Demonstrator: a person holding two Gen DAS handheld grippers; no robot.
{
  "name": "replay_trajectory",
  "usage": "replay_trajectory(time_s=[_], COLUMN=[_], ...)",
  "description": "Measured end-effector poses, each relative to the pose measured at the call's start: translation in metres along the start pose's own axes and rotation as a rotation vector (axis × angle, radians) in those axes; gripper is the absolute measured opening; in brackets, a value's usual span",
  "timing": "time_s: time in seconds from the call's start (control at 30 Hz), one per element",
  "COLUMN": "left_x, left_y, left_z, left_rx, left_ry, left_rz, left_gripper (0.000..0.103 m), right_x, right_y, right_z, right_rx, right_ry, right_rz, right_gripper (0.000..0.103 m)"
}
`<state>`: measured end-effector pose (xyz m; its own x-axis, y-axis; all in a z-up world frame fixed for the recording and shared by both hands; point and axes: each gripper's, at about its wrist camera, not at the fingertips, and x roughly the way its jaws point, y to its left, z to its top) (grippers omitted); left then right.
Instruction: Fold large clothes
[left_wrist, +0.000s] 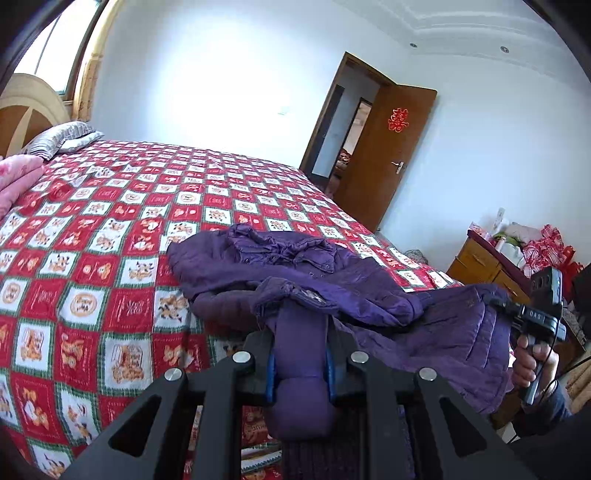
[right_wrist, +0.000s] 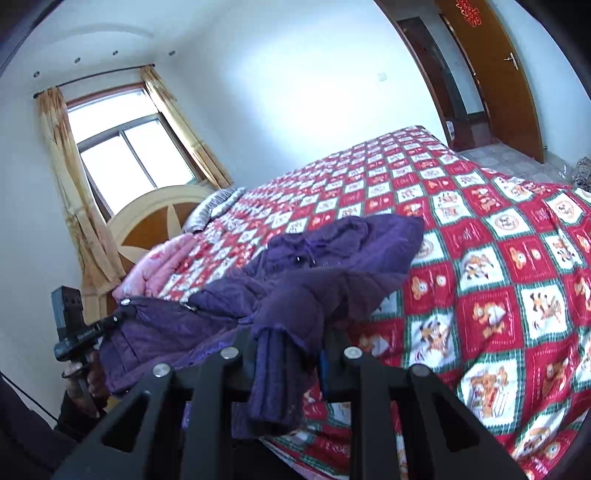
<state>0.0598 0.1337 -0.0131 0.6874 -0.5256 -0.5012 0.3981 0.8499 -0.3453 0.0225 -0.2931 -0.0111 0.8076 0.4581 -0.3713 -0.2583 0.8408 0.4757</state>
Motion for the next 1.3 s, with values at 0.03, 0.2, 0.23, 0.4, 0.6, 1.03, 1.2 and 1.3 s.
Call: replay_trajectory(time_s=[0.03,0.2,0.23,0.4,0.6,1.03,1.2,1.3], left_x=[0.005,0.070,0.084,0.180,0.247,0.178,0.215,0.244], left_y=[0.003,0.050,0.063,0.126,0.185,0.199,0.110,0.063], left_z=[0.006,0.056,0.062,0.099,0.123,0.160,0.143,0.127], left_rx=[0.001,-0.083,-0.121,-0.232,-0.457,-0.376,-0.099,0.058], left_ry=[0.003,0.088,0.100,0.190,0.262,-0.097,-0.108,-0.100], left_rz=[-0.003,-0.112,-0.127,-0.136,-0.208,0.205,0.393,0.476], left_gripper=[0.020,0.021,0.021,0.028,0.036,0.084,0.084,0.084], right_x=[0.005,0.047,0.064,0.139,0.215,0.288,0.286,0.271], right_y=[-0.004,-0.029,-0.036,-0.073,-0.129,-0.175,-0.145,-0.121], right_z=[0.008,0.054,0.065,0.102,0.137,0.135,0.144,0.144], right_rx=[0.016,0.083,0.097,0.201,0.339,0.425,0.331,0.246], right_ry=[0.000,-0.019,-0.022,-0.009,0.048,0.082,0.017,-0.028], right_rz=[0.007,0.014,0.001,-0.050,-0.085,-0.169,-0.197,-0.266], right_gripper=[0.024,0.023,0.023,0.023,0.024,0.048,0.076,0.085])
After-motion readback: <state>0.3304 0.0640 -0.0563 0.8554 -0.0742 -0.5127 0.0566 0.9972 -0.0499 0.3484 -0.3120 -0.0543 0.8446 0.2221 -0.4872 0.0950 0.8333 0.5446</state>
